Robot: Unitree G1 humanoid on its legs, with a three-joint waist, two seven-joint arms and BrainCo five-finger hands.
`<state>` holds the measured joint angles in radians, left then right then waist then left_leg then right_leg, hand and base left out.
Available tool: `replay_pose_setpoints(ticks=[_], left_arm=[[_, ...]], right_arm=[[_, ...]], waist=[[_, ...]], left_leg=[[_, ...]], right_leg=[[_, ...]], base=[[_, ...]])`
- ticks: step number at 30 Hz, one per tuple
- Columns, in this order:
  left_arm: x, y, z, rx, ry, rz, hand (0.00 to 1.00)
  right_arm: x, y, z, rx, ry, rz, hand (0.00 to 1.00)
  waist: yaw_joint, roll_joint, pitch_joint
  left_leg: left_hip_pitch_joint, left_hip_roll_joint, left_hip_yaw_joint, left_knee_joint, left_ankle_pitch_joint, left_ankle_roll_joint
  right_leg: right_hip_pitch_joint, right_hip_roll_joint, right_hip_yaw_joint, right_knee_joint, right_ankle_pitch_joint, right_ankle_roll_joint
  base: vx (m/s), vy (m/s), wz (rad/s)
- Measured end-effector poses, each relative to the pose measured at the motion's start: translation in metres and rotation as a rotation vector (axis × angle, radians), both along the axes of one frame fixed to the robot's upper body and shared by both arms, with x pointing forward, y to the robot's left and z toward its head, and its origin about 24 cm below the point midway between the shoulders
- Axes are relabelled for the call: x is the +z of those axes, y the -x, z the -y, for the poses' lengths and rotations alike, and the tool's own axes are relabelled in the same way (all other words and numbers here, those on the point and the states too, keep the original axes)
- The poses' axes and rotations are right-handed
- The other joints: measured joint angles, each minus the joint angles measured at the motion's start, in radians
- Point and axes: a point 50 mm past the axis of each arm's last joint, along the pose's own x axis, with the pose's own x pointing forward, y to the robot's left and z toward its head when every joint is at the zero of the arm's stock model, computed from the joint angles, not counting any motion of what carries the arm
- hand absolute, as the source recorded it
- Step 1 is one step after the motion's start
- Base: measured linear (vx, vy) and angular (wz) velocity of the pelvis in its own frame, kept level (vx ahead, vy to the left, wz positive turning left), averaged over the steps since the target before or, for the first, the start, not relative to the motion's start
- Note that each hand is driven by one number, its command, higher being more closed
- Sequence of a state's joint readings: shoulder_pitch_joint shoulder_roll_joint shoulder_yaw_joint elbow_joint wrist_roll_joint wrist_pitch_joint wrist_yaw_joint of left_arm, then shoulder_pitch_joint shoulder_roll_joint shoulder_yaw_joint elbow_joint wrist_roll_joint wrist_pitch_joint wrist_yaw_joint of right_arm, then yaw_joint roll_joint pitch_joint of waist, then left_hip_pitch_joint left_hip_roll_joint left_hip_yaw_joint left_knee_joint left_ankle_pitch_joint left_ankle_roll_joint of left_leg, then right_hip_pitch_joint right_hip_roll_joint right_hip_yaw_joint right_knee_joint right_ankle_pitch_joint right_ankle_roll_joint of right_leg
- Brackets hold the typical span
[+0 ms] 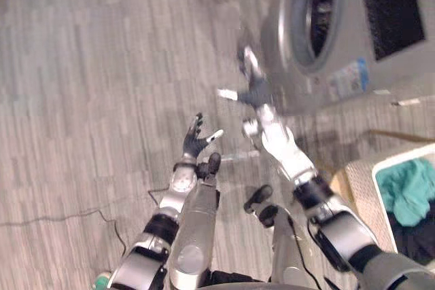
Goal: Pick up the laundry basket with both hands and put the clothes into the washing machine.
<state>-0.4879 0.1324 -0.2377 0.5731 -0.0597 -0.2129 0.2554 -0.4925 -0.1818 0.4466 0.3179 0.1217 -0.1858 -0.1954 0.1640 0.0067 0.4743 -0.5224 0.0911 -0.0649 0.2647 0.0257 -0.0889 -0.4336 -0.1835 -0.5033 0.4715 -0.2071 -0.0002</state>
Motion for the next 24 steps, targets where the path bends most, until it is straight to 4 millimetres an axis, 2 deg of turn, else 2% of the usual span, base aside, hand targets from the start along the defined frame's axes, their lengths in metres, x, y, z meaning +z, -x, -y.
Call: replay_pose_setpoints(ticks=[1, 3, 4, 6, 7, 9, 12, 13, 14, 17, 18, 22, 24], left_arm=[[0.005, -0.005, -0.003, 0.007, -0.027, 0.015, 0.0], [0.034, -0.029, -0.029, 0.068, -0.154, 0.075, 0.0], [0.043, -0.035, -0.039, 0.093, -0.194, 0.09, 0.0], [0.073, -0.049, -0.075, 0.19, -0.305, 0.135, 0.0], [0.095, -0.056, -0.101, 0.265, -0.371, 0.159, 0.0], [0.136, -0.058, -0.151, 0.418, -0.481, 0.175, 0.0], [0.168, -0.047, -0.196, 0.574, -0.493, 0.181, 0.0], [0.171, -0.046, -0.198, 0.584, -0.487, 0.184, 0.0], [0.184, -0.04, -0.211, 0.637, -0.474, 0.205, 0.0], [0.199, -0.029, -0.229, 0.718, -0.422, 0.233, 0.0], [0.202, -0.026, -0.235, 0.743, -0.384, 0.234, 0.0], [0.205, -0.011, -0.257, 0.837, -0.246, 0.247, 0.0], [0.203, -0.002, -0.266, 0.865, -0.197, 0.263, 0.0]], right_arm=[[-0.009, 0.005, 0.001, 0.01, 0.02, -0.023, 0.0], [-0.03, 0.02, 0.003, 0.059, 0.079, -0.07, 0.0], [-0.034, 0.022, 0.005, 0.067, 0.094, -0.078, 0.0], [-0.046, 0.029, 0.011, 0.078, 0.135, -0.11, 0.0], [-0.051, 0.031, 0.02, 0.06, 0.165, -0.122, 0.0], [-0.057, 0.032, 0.04, 0.006, 0.168, -0.145, 0.0], [-0.05, 0.037, 0.059, -0.069, 0.116, -0.112, 0.0], [-0.049, 0.038, 0.061, -0.075, 0.109, -0.106, 0.0], [-0.039, 0.043, 0.065, -0.108, 0.062, -0.059, 0.0], [-0.018, 0.053, 0.068, -0.144, -0.021, 0.037, 0.0], [-0.011, 0.058, 0.071, -0.169, -0.052, 0.07, 0.0], [0.007, 0.071, 0.085, -0.249, -0.127, 0.156, 0.0], [0.016, 0.076, 0.091, -0.274, -0.16, 0.196, 0.0]], waist=[[-0.008, -0.005, -0.003], [-0.047, -0.019, -0.001], [-0.056, -0.029, -0.001], [-0.089, -0.058, -0.002], [-0.111, -0.075, -0.003], [-0.154, -0.104, -0.001], [-0.191, -0.116, 0.002], [-0.191, -0.116, 0.002], [-0.192, -0.116, 0.002], [-0.191, -0.116, 0.002], [-0.186, -0.116, 0.002], [-0.173, -0.116, 0.004], [-0.173, -0.116, 0.006]], left_leg=[[0.005, 0.006, 0.011, -0.009, 0.002, -0.003], [0.009, 0.032, 0.053, -0.023, 0.005, -0.007], [0.008, 0.036, 0.066, -0.023, 0.005, -0.008], [-0.002, 0.051, 0.089, -0.023, 0.005, -0.008], [-0.014, 0.065, 0.107, -0.02, 0.005, -0.008], [-0.038, 0.079, 0.141, -0.013, 0.005, -0.008], [-0.073, 0.1, 0.161, 0.025, -0.006, 0.002], [-0.078, 0.104, 0.164, 0.031, -0.011, 0.002], [-0.104, 0.12, 0.178, 0.067, -0.031, 0.008], [-0.152, 0.148, 0.199, 0.125, -0.064, 0.018], [-0.17, 0.157, 0.203, 0.147, -0.075, 0.02], [-0.212, 0.185, 0.207, 0.203, -0.106, 0.024], [-0.224, 0.19, 0.203, 0.219, -0.111, 0.024]], right_leg=[[-0.01, 0.007, 0.017, -0.002, 0.006, -0.006], [-0.041, 0.04, 0.067, -0.017, 0.033, -0.017], [-0.051, 0.047, 0.081, -0.022, 0.039, -0.019], [-0.081, 0.069, 0.118, -0.033, 0.06, -0.025], [-0.097, 0.085, 0.137, -0.053, 0.082, -0.024], [-0.128, 0.107, 0.177, -0.087, 0.124, -0.017], [-0.135, 0.132, 0.211, -0.156, 0.18, 0.001], [-0.135, 0.135, 0.214, -0.163, 0.186, 0.001], [-0.137, 0.152, 0.228, -0.202, 0.215, 0.006], [-0.144, 0.175, 0.247, -0.266, 0.252, 0.011], [-0.146, 0.184, 0.253, -0.288, 0.264, 0.023], [-0.148, 0.2, 0.24, -0.324, 0.284, 0.021], [-0.149, 0.201, 0.223, -0.329, 0.299, -0.001]], base=[[-0.09, -0.084, -0.79], [-0.11, -0.088, -0.77], [-0.09, -0.056, -0.71], [-0.07, -0.04, -0.66], [-0.07, -0.035, -0.67], [-0.04, 0.011, -0.66], [-0.01, 0.047, -0.42], [0.0, 0.05, -0.49], [0.0, 0.053, -0.44], [-0.01, 0.054, -0.41], [0.0, 0.05, -0.32], [0.04, 0.026, -0.2], [0.06, 0.0, -0.02]])
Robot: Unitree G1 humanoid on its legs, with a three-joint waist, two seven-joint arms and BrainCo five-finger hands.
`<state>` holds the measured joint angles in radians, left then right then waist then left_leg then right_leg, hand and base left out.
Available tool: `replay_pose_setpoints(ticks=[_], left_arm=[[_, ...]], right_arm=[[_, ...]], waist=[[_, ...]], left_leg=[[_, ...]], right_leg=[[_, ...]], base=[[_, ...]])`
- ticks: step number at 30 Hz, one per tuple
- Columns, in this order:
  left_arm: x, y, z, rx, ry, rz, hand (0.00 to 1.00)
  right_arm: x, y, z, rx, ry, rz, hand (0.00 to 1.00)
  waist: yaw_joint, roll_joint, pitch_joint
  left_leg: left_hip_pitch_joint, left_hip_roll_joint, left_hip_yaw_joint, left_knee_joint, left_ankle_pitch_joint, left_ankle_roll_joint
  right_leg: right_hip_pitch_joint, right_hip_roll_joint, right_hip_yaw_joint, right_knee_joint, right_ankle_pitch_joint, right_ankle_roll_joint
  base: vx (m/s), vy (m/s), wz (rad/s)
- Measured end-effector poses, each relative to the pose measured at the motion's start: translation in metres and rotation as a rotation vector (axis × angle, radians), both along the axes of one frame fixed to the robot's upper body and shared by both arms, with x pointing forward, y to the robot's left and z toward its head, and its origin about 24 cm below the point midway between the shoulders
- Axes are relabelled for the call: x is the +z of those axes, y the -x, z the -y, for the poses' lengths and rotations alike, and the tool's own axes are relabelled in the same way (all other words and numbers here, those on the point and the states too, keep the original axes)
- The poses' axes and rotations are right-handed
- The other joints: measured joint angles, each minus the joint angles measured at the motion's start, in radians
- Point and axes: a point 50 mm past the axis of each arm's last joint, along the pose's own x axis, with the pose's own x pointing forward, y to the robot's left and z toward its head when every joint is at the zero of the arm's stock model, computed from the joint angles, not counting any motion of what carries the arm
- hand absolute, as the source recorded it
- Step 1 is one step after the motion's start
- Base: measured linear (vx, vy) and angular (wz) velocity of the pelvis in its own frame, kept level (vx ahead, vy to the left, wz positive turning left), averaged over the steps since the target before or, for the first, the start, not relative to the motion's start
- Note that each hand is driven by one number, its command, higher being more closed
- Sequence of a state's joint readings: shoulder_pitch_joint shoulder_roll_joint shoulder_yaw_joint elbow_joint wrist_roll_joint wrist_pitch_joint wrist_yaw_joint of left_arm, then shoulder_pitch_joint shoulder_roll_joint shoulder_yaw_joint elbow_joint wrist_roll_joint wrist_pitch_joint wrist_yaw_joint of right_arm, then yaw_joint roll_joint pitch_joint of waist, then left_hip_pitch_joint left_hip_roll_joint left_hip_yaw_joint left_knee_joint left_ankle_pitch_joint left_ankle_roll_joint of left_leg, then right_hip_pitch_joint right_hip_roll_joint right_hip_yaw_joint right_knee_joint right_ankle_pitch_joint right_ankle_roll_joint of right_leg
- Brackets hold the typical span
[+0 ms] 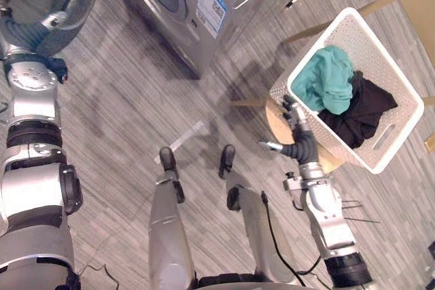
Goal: Pick up the laundry basket with both hands and put the clothes into the washing machine.
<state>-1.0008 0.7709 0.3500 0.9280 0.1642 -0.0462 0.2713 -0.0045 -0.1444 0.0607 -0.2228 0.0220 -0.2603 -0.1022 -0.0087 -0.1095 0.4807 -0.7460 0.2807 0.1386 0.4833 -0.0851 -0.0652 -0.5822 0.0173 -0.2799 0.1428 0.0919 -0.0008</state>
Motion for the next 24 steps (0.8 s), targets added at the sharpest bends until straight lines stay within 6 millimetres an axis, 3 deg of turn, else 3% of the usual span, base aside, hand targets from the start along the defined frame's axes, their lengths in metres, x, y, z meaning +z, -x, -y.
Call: replay_pose_setpoints(ticks=[9, 12, 16, 19, 21, 23, 24], left_arm=[[-0.031, 0.029, -0.032, 0.098, 0.217, 0.088, 0.0], [-0.046, 0.032, -0.034, 0.109, 0.239, 0.062, 0.0], [-0.049, 0.028, -0.027, 0.085, 0.229, 0.065, 0.0], [-0.054, 0.013, 0.005, -0.003, 0.158, 0.054, 0.0], [-0.073, 0.004, 0.034, -0.088, 0.11, 0.019, 0.0], [-0.11, 0.003, 0.077, -0.206, 0.091, -0.029, 0.0], [-0.143, 0.009, 0.107, -0.291, 0.106, -0.081, 0.0]], right_arm=[[0.011, 0.017, 0.009, -0.02, -0.07, 0.055, 0.0], [0.01, 0.018, 0.011, -0.022, -0.096, 0.049, 0.0], [0.011, 0.018, 0.015, -0.036, -0.094, 0.054, 0.0], [0.013, 0.018, 0.015, -0.044, -0.092, 0.063, 0.0], [0.015, 0.016, 0.016, -0.054, -0.09, 0.075, 0.0], [0.019, 0.015, 0.018, -0.087, -0.077, 0.096, 0.0], [0.02, 0.014, 0.019, -0.113, -0.068, 0.1, 0.0]], waist=[[0.022, 0.0, 0.001], [0.025, 0.0, 0.001], [0.032, 0.0, 0.001], [0.037, 0.0, 0.001], [0.038, 0.0, 0.001], [0.036, 0.0, 0.001], [0.03, 0.001, 0.0]], left_leg=[[-0.006, 0.02, -0.004, 0.024, -0.013, -0.006], [0.015, 0.02, -0.003, 0.025, -0.021, -0.008], [0.029, 0.02, 0.002, 0.024, -0.023, -0.008], [0.057, 0.019, 0.012, 0.022, -0.023, -0.007], [0.099, 0.017, 0.034, 0.013, -0.023, -0.007], [0.167, 0.007, 0.077, -0.01, -0.025, -0.003], [0.217, -0.008, 0.108, -0.034, -0.028, 0.0]], right_leg=[[0.013, 0.018, -0.006, -0.01, 0.003, -0.004], [0.042, 0.02, -0.006, -0.024, 0.006, -0.007], [0.057, 0.02, -0.005, -0.031, 0.006, -0.008], [0.072, 0.017, 0.005, -0.023, 0.006, -0.008], [0.095, 0.013, 0.025, -0.018, 0.006, -0.007], [0.112, -0.002, 0.061, 0.013, -0.01, 0.0], [0.117, -0.016, 0.093, 0.044, -0.028, 0.008]], base=[[0.06, -0.008, -0.02], [0.04, 0.017, 0.03], [0.03, 0.019, 0.01], [0.04, 0.013, -0.07], [0.05, 0.021, -0.19], [0.04, 0.027, -0.36], [0.03, 0.025, -0.39]])
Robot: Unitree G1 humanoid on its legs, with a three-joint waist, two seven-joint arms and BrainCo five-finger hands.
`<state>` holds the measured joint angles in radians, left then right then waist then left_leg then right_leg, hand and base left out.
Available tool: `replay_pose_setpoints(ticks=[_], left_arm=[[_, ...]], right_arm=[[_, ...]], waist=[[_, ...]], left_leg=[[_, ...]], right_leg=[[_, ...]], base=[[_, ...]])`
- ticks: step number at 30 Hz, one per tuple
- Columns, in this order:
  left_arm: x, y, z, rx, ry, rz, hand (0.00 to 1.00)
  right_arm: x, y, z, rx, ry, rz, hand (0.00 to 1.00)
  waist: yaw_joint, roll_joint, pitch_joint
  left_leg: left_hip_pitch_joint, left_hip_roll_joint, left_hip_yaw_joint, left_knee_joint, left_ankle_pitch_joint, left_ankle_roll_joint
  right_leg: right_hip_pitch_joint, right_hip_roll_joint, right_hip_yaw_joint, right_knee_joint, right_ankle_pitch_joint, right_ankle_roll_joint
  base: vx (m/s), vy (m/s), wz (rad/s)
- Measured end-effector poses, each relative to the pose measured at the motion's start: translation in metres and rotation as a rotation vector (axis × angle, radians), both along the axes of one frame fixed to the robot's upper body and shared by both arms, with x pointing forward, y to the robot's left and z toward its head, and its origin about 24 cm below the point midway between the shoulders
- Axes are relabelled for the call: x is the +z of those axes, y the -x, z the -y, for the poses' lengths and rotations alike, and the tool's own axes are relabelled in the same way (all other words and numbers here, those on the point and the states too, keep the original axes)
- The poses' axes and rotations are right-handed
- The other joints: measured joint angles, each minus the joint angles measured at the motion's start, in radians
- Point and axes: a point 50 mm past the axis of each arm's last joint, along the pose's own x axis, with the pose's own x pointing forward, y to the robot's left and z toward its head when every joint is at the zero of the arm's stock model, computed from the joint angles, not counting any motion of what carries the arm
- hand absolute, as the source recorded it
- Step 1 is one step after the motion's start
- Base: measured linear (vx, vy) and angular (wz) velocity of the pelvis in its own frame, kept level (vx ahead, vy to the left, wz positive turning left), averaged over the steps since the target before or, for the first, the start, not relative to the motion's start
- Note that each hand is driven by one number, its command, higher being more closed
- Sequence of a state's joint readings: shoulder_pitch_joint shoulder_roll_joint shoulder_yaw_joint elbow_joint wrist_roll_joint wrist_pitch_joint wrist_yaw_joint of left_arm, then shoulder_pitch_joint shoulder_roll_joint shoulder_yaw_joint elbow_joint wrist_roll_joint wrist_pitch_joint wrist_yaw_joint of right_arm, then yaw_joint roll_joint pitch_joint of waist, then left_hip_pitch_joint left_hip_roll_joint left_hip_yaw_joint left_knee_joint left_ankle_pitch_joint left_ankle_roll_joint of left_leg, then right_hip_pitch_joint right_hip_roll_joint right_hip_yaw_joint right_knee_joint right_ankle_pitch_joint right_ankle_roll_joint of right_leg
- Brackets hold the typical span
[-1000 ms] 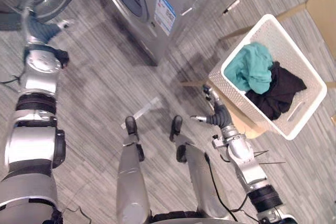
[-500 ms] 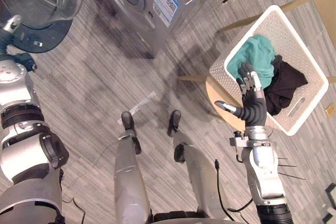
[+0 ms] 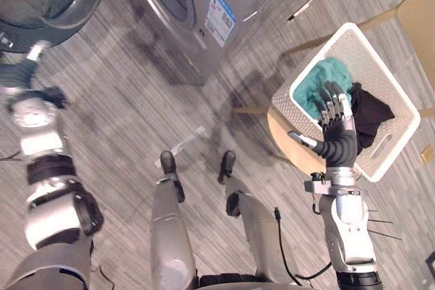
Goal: Pick up the laundry basket with both hands and put the clothes into the washing machine.
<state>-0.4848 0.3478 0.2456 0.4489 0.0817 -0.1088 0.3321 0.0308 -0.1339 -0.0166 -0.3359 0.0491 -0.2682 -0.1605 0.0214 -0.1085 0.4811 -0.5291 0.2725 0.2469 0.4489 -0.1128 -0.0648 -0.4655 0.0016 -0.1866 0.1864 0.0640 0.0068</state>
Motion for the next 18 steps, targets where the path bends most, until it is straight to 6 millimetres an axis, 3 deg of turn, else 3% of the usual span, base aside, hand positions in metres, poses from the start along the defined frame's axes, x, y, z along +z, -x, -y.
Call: replay_pose_setpoints(ticks=[3, 5, 7, 8, 9, 10, 13, 16, 17, 18], left_arm=[[-0.064, 0.021, 0.037, -0.103, 0.055, -0.166, 0.0], [-0.11, 0.045, 0.059, -0.185, 0.097, -0.325, 0.0], [-0.14, 0.065, 0.068, -0.219, 0.13, -0.44, 0.0], [-0.157, 0.079, 0.068, -0.219, 0.154, -0.513, 0.0], [-0.173, 0.092, 0.066, -0.21, 0.17, -0.582, 0.0], [-0.18, 0.098, 0.065, -0.21, 0.178, -0.615, 0.0], [-0.211, 0.125, 0.067, -0.207, 0.227, -0.765, 0.0], [-0.23, 0.15, 0.066, -0.193, 0.265, -0.863, 0.0], [-0.238, 0.16, 0.069, -0.193, 0.282, -0.908, 0.0], [-0.244, 0.167, 0.072, -0.193, 0.296, -0.938, 0.0]], right_arm=[[-0.009, -0.005, 0.001, -0.031, 0.035, -0.042, 0.0], [-0.023, -0.014, 0.001, -0.049, 0.089, -0.113, 0.0], [-0.038, -0.024, 0.002, -0.059, 0.136, -0.191, 0.0], [-0.049, -0.03, 0.001, -0.059, 0.166, -0.248, 0.0], [-0.059, -0.034, -0.002, -0.052, 0.191, -0.3, 0.0], [-0.063, -0.035, -0.003, -0.051, 0.199, -0.318, 0.0], [-0.076, -0.031, -0.003, -0.059, 0.225, -0.372, 0.0], [-0.088, -0.023, -0.004, -0.062, 0.247, -0.42, 0.0], [-0.092, -0.021, -0.004, -0.054, 0.261, -0.434, 0.0], [-0.097, -0.018, -0.003, -0.054, 0.269, -0.457, 0.0]], waist=[[-0.009, 0.001, -0.001], [-0.016, 0.008, -0.005], [-0.021, 0.021, -0.014], [-0.012, 0.03, -0.027], [-0.003, 0.039, -0.053], [-0.004, 0.045, -0.066], [-0.01, 0.084, -0.129], [-0.009, 0.118, -0.16], [-0.008, 0.129, -0.17], [-0.012, 0.129, -0.177]], left_leg=[[0.085, -0.018, 0.055, -0.023, -0.028, 0.0], [0.149, -0.026, 0.103, -0.03, -0.054, 0.005], [0.201, -0.019, 0.154, -0.044, -0.063, 0.006], [0.243, -0.004, 0.197, -0.056, -0.073, 0.001], [0.278, 0.008, 0.237, -0.065, -0.08, -0.01], [0.292, 0.012, 0.253, -0.069, -0.077, -0.015], [0.375, 0.031, 0.291, -0.077, -0.076, -0.017], [0.415, 0.116, 0.281, 0.13, -0.068, -0.004], [0.402, 0.14, 0.232, 0.241, -0.028, 0.046], [0.36, 0.142, 0.163, 0.34, 0.026, 0.036]], right_leg=[[0.008, -0.01, 0.057, 0.05, -0.036, 0.007], [0.008, -0.041, 0.037, 0.098, -0.081, -0.016], [0.039, -0.109, -0.145, 0.115, -0.117, -0.062], [0.076, -0.157, -0.291, 0.125, -0.136, -0.09], [0.113, -0.194, -0.411, 0.132, -0.136, -0.092], [0.127, -0.202, -0.444, 0.13, -0.129, -0.084], [0.154, -0.157, -0.371, 0.116, -0.122, -0.059], [0.227, -0.098, -0.27, 0.09, -0.141, -0.052], [0.26, -0.075, -0.226, 0.071, -0.141, -0.052], [0.288, -0.071, -0.189, 0.049, -0.14, -0.054]], base=[[0.02, 0.035, -0.57], [0.03, 0.03, -0.65], [0.06, 0.005, -0.71], [0.16, -0.035, -1.0], [0.18, -0.05, -1.0], [0.2, -0.093, -0.88], [0.19, -0.107, -0.86], [0.21, -0.1, -1.15], [0.19, -0.007, -1.09], [0.2, 0.001, -0.99]])
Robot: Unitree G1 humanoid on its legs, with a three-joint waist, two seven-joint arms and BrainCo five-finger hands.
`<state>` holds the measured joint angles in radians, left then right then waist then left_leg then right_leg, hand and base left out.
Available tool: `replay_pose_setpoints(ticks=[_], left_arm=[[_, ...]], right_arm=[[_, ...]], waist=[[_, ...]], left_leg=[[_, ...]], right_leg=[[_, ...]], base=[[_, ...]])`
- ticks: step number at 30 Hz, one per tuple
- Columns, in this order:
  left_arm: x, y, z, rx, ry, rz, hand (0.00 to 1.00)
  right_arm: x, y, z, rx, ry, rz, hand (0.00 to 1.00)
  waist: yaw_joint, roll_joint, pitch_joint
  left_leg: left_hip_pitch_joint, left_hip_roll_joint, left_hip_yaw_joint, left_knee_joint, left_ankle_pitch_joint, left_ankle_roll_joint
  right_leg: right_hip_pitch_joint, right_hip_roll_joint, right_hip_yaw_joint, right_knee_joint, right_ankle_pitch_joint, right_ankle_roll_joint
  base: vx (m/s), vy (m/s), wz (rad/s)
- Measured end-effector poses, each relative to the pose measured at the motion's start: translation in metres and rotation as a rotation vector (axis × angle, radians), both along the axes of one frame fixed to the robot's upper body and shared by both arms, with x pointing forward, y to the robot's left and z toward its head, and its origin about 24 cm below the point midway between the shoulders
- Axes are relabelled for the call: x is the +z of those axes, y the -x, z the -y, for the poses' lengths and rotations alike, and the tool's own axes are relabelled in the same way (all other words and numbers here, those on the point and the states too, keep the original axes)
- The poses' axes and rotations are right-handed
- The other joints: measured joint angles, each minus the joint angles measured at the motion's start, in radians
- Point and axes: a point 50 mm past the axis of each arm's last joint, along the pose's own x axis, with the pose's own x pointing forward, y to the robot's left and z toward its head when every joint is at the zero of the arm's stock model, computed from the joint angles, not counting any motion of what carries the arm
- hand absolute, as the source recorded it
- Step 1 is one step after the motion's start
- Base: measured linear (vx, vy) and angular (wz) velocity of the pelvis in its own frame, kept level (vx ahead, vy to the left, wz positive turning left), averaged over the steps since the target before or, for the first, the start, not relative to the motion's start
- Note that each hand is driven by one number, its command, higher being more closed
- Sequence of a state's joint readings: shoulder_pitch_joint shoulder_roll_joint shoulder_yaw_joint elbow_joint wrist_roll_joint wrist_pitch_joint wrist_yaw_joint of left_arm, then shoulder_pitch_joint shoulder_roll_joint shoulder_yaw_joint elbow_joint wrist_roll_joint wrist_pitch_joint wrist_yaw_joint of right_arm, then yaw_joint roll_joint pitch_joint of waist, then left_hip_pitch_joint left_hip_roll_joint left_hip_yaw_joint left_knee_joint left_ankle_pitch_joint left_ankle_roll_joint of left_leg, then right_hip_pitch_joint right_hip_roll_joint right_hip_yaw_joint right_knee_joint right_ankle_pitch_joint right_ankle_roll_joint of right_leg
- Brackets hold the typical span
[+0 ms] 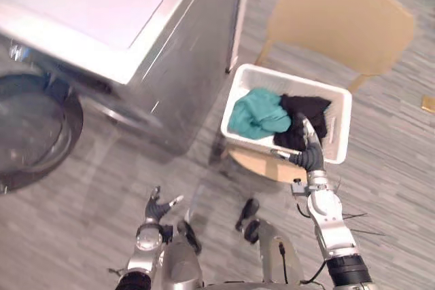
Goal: Pick up the laundry basket with both hands and put the clothes into the washing machine.
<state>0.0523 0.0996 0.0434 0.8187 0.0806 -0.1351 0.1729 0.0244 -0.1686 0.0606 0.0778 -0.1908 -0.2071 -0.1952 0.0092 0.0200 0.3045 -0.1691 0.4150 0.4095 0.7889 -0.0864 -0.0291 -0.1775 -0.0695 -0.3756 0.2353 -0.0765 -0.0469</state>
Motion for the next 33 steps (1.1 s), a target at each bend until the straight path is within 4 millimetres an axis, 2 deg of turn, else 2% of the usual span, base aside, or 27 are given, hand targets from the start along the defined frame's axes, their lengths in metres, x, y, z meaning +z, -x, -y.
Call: replay_pose_setpoints(ticks=[1, 2, 4, 6, 7, 8, 9, 11, 13, 15, 16, 17, 21, 23, 24, 27, 29, 30, 31, 32, 33], left_arm=[[-0.002, 0.002, 0.002, -0.006, 0.005, -0.01, 0.0], [-0.005, 0.005, 0.005, -0.018, 0.014, -0.024, 0.0], [-0.006, 0.007, 0.005, -0.025, 0.02, -0.035, 0.0], [-0.008, 0.009, 0.003, -0.025, 0.017, -0.042, 0.0], [-0.009, 0.011, 0.005, -0.033, 0.021, -0.05, 0.0], [-0.011, 0.014, 0.008, -0.041, 0.03, -0.063, 0.0], [-0.011, 0.012, 0.005, -0.057, 0.013, -0.068, 0.0], [-0.011, 0.012, 0.002, -0.068, 0.002, -0.072, 0.0], [-0.01, 0.011, -0.002, -0.066, -0.009, -0.071, 0.0], [-0.009, 0.01, -0.008, -0.064, -0.029, -0.07, 0.0], [-0.008, 0.007, -0.009, -0.063, -0.035, -0.064, 0.0], [-0.005, 0.001, -0.01, -0.066, -0.038, -0.048, 0.0], [0.002, -0.015, -0.008, -0.074, -0.039, -0.005, 0.0], [0.0, -0.015, -0.007, -0.066, -0.033, -0.009, 0.0], [0.001, -0.019, -0.006, -0.066, -0.033, -0.005, 0.0], [0.004, -0.025, -0.004, -0.046, -0.023, 0.021, 0.0], [0.006, -0.03, 0.0, -0.041, -0.009, 0.042, 0.0], [0.007, -0.036, 0.004, -0.04, 0.004, 0.052, 0.0], [0.008, -0.038, 0.006, -0.041, 0.008, 0.06, 0.0], [0.01, -0.042, 0.007, -0.034, 0.018, 0.075, 0.0], [0.012, -0.046, 0.009, -0.021, 0.02, 0.088, 0.0]], right_arm=[[-0.003, 0.001, 0.001, -0.003, 0.001, -0.013, 0.0], [-0.008, 0.002, 0.005, -0.012, 0.02, -0.043, 0.0], [-0.016, 0.001, 0.008, -0.018, 0.042, -0.086, 0.0], [-0.022, -0.001, 0.008, -0.014, 0.056, -0.112, 0.0], [-0.024, -0.004, 0.008, -0.001, 0.082, -0.126, 0.0], [-0.024, -0.007, 0.009, 0.005, 0.11, -0.129, 0.0], [-0.027, -0.008, 0.004, 0.027, 0.14, -0.142, 0.0], [-0.025, -0.011, 0.004, 0.034, 0.169, -0.137, 0.0], [-0.023, -0.025, -0.005, 0.09, 0.234, -0.133, 0.0], [-0.019, -0.046, -0.019, 0.153, 0.311, -0.133, 0.0], [-0.016, -0.053, -0.022, 0.165, 0.336, -0.129, 0.0], [-0.009, -0.068, -0.024, 0.178, 0.398, -0.118, 0.0], [0.029, -0.112, -0.012, 0.13, 0.554, -0.081, 0.0], [0.039, -0.123, -0.006, 0.1, 0.589, -0.093, 0.0], [0.047, -0.131, 0.0, 0.074, 0.634, -0.1, 0.0], [0.054, -0.139, 0.008, 0.035, 0.691, -0.114, 0.0], [0.06, -0.146, 0.014, 0.014, 0.745, -0.138, 0.0], [0.066, -0.149, 0.023, -0.017, 0.78, -0.152, 0.0], [0.068, -0.15, 0.026, -0.031, 0.793, -0.157, 0.0], [0.071, -0.151, 0.031, -0.055, 0.814, -0.162, 1.0], [0.076, -0.154, 0.033, -0.072, 0.84, -0.162, 1.0]], waist=[[0.001, -0.002, -0.003], [0.003, -0.005, -0.005], [0.006, -0.006, -0.005], [0.007, -0.004, -0.007], [0.008, 0.01, -0.015], [0.011, 0.019, -0.021], [0.006, -0.005, -0.032], [0.007, -0.014, -0.038], [0.012, -0.015, -0.037], [0.032, -0.014, -0.021], [0.036, -0.012, -0.004], [0.041, -0.006, 0.027], [0.089, 0.01, 0.109], [0.097, 0.018, 0.115], [0.114, 0.023, 0.125], [0.122, 0.032, 0.133], [0.146, 0.036, 0.135], [0.16, 0.051, 0.143], [0.166, 0.055, 0.145], [0.176, 0.056, 0.145], [0.18, 0.061, 0.151]], left_leg=[[-0.018, -0.011, -0.034, 0.029, -0.023, -0.023], [-0.047, -0.04, -0.098, 0.044, -0.081, -0.056], [-0.068, -0.096, -0.165, -0.047, -0.127, -0.07], [-0.063, -0.154, -0.226, -0.248, -0.128, -0.072], [-0.037, -0.187, -0.265, -0.433, -0.069, -0.1], [-0.042, -0.191, -0.275, -0.472, -0.024, -0.084], [-0.042, -0.232, -0.269, -0.464, -0.023, -0.08], [-0.052, -0.263, -0.272, -0.462, -0.028, -0.071], [-0.074, -0.294, -0.271, -0.459, -0.031, -0.058], [-0.102, -0.303, -0.272, -0.456, -0.026, -0.049], [-0.105, -0.304, -0.273, -0.456, -0.024, -0.047], [-0.123, -0.311, -0.281, -0.455, -0.021, -0.042], [-0.207, -0.311, -0.303, -0.453, 0.003, -0.015], [-0.243, -0.313, -0.313, -0.442, 0.007, -0.011], [-0.266, -0.314, -0.323, -0.435, 0.009, -0.008], [-0.306, -0.316, -0.339, -0.432, 0.018, -0.004], [-0.342, -0.318, -0.357, -0.433, 0.029, -0.005], [-0.36, -0.324, -0.373, -0.435, 0.036, -0.005], [-0.366, -0.325, -0.382, -0.437, 0.04, -0.006], [-0.382, -0.326, -0.384, -0.443, 0.046, -0.006], [-0.402, -0.328, -0.396, -0.45, 0.056, -0.008]], right_leg=[[0.008, -0.003, 0.018, -0.006, 0.0, 0.0], [0.021, -0.01, 0.049, -0.015, 0.002, 0.003], [0.046, -0.019, 0.087, -0.033, 0.008, 0.012], [0.066, -0.03, 0.115, -0.045, 0.02, 0.032], [0.069, -0.028, 0.133, -0.044, 0.024, 0.058], [0.07, -0.021, 0.146, -0.044, 0.014, 0.083], [0.07, -0.054, 0.155, -0.053, 0.022, 0.115], [0.072, -0.092, 0.153, -0.061, 0.021, 0.137], [0.056, -0.121, 0.152, -0.065, 0.028, 0.153], [0.03, -0.128, 0.154, -0.065, 0.041, 0.161], [0.029, -0.129, 0.153, -0.065, 0.044, 0.161], [0.02, -0.129, 0.143, -0.063, 0.045, 0.161], [-0.056, -0.126, 0.128, -0.046, 0.061, 0.152], [-0.081, -0.126, 0.123, -0.046, 0.067, 0.152], [-0.097, -0.125, 0.119, -0.047, 0.072, 0.153], [-0.117, -0.125, 0.093, -0.052, 0.077, 0.149], [-0.143, -0.121, 0.083, -0.062, 0.086, 0.142], [-0.148, -0.121, 0.067, -0.065, 0.087, 0.142], [-0.154, -0.121, 0.062, -0.064, 0.087, 0.142], [-0.169, -0.12, 0.059, -0.065, 0.087, 0.141], [-0.181, -0.119, 0.043, -0.065, 0.088, 0.14]], base=[[0.2, 0.03, -0.8], [0.19, 0.057, -0.68], [0.21, 0.134, -0.61], [0.14, 0.199, -0.52], [0.1, 0.226, -0.56], [0.15, 0.293, -0.43], [0.12, 0.236, -0.1], [0.09, 0.226, 0.25], [0.03, 0.165, 0.18], [-0.02, 0.079, 0.04], [-0.06, 0.058, 0.16], [-0.1, 0.051, 0.27], [-0.1, 0.013, 0.17], [-0.05, 0.024, 0.07], [-0.02, 0.026, 0.09], [-0.01, 0.015, 0.21], [0.01, -0.002, 0.18], [0.01, -0.007, 0.25], [-0.01, -0.006, 0.25], [-0.01, -0.013, 0.21], [-0.01, -0.016, 0.22]])
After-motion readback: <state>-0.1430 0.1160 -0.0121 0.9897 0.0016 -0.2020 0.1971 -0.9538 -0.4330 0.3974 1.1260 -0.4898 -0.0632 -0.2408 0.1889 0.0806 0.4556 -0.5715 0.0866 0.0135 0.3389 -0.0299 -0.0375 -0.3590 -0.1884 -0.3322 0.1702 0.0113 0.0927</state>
